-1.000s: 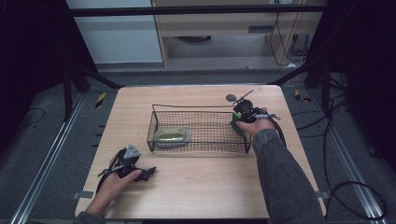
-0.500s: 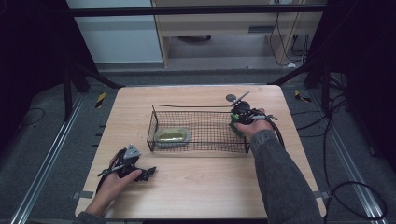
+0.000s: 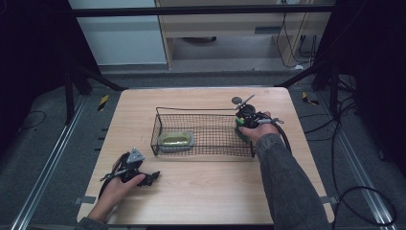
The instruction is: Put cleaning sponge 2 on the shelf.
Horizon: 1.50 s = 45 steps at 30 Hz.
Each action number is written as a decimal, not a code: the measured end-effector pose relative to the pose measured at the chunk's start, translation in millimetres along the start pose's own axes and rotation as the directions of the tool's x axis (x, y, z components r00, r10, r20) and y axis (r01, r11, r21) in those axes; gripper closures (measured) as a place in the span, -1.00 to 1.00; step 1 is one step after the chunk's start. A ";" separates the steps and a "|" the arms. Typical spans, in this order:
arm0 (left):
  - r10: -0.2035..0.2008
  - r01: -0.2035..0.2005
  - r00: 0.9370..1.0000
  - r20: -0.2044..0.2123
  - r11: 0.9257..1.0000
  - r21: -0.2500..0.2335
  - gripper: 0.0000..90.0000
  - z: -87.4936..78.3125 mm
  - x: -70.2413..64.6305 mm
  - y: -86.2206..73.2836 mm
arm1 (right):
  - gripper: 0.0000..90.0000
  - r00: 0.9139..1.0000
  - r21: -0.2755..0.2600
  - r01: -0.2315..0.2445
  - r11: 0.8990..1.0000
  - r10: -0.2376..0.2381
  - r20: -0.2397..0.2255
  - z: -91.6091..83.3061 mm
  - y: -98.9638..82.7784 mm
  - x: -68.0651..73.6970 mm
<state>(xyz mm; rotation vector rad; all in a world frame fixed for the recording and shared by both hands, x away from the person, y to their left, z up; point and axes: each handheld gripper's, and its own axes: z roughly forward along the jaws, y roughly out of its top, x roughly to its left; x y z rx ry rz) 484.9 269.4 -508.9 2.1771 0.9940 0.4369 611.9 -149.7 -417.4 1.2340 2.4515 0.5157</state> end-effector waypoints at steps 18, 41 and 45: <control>-0.005 0.005 1.000 0.000 1.000 0.000 -1.00 0.2 -0.3 0.0 | 0.31 1.000 -0.045 0.007 0.999 -0.009 -0.028 -23.8 -2.2 11.0; -0.006 0.006 1.000 -0.002 1.000 -0.001 -1.00 0.5 -0.2 0.2 | 0.15 0.995 -0.056 0.044 0.997 -0.049 -0.092 -27.3 1.4 34.4; -0.006 0.006 1.000 -0.002 1.000 -0.001 -1.00 0.5 -0.1 0.2 | 0.10 0.994 -0.065 0.040 0.997 -0.047 -0.096 -30.7 0.7 36.3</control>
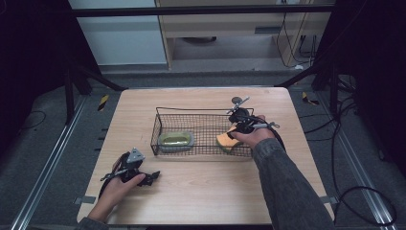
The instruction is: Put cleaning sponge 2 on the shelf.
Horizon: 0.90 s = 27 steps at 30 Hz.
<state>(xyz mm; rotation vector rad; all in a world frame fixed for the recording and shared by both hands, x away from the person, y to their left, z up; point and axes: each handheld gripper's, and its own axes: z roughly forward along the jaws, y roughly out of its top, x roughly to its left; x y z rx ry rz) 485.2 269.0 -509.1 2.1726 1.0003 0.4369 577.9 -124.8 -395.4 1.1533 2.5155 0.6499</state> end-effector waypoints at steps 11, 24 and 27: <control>0.001 -0.001 1.000 0.001 1.000 0.000 -1.00 0.1 0.2 0.1 | -0.17 0.999 -0.053 -0.034 0.998 0.034 0.008 -22.0 -10.3 -4.0; 0.008 -0.008 1.000 -0.001 1.000 0.005 -1.00 0.0 0.8 0.4 | -0.73 0.994 -0.145 -0.089 0.985 0.098 0.056 -43.8 -25.4 -20.8; 0.008 -0.007 1.000 -0.002 1.000 0.005 -1.00 -0.1 0.6 0.3 | -0.80 0.991 -0.168 -0.105 0.980 0.118 0.066 -46.9 -30.4 -23.9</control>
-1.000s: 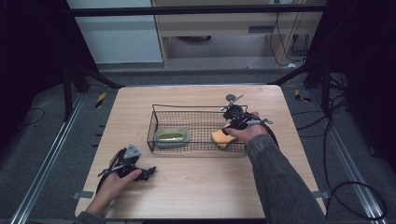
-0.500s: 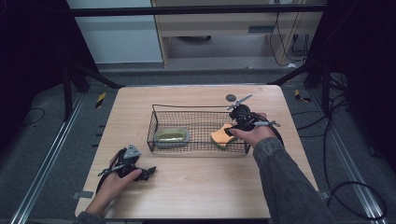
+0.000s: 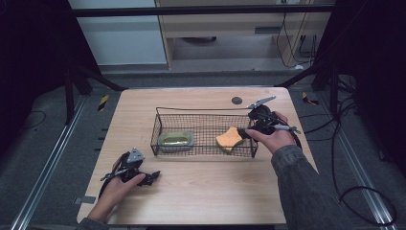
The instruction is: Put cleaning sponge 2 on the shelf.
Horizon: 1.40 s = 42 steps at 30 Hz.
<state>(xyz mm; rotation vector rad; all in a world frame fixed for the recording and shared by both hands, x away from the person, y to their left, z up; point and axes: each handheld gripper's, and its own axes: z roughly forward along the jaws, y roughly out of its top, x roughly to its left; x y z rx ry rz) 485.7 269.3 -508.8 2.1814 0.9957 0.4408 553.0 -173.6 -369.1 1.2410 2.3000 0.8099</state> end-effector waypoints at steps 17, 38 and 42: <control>0.000 0.000 1.000 0.003 1.000 0.001 -1.00 -0.7 -0.1 -0.7 | -0.83 0.989 -0.104 -0.061 0.993 0.075 0.128 -12.8 -43.4 -24.0; 0.002 -0.002 1.000 0.002 1.000 0.000 -1.00 -0.3 0.4 -0.3 | -0.76 0.936 -0.098 -0.287 0.953 0.301 0.182 37.0 -158.1 -58.4; 0.003 -0.003 1.000 0.002 1.000 0.000 -1.00 -0.3 0.4 -0.3 | -0.84 0.933 -0.095 -0.298 0.950 0.311 0.180 47.3 -165.9 -57.3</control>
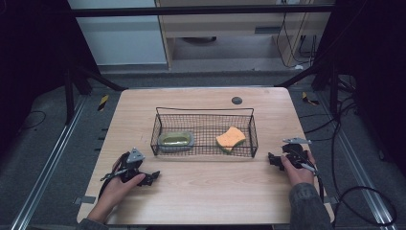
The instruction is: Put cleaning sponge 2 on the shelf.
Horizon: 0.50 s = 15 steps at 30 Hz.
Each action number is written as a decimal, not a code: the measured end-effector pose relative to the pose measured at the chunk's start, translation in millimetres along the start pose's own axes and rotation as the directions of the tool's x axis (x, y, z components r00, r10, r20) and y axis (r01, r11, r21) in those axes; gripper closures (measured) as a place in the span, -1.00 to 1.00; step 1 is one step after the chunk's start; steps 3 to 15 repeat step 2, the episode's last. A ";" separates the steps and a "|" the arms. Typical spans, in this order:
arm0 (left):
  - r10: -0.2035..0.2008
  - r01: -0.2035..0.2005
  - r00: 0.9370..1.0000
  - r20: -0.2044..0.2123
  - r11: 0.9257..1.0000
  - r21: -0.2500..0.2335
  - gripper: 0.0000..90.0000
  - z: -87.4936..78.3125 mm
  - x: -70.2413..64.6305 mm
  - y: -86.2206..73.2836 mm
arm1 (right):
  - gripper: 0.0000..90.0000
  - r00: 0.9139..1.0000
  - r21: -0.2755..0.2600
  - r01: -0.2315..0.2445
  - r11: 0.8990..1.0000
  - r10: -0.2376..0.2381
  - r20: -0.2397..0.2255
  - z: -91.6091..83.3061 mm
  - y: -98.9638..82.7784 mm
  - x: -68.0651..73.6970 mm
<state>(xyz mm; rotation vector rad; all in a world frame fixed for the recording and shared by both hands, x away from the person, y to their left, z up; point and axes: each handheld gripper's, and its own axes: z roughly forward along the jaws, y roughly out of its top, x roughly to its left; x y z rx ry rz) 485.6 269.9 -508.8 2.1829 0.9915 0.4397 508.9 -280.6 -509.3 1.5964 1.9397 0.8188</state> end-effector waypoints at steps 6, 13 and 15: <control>0.000 0.000 1.000 0.000 1.000 0.000 -1.00 0.1 0.0 0.0 | -0.85 1.000 -0.025 -0.002 1.000 0.002 -0.002 1.3 -2.2 1.1; 0.000 0.000 1.000 0.000 1.000 0.000 -1.00 0.1 0.0 0.0 | -0.85 1.000 -0.025 -0.002 1.000 0.002 -0.002 1.3 -2.2 1.1; 0.000 0.000 1.000 0.000 1.000 0.000 -1.00 0.1 0.0 0.0 | -0.85 1.000 -0.025 -0.002 1.000 0.002 -0.002 1.3 -2.2 1.1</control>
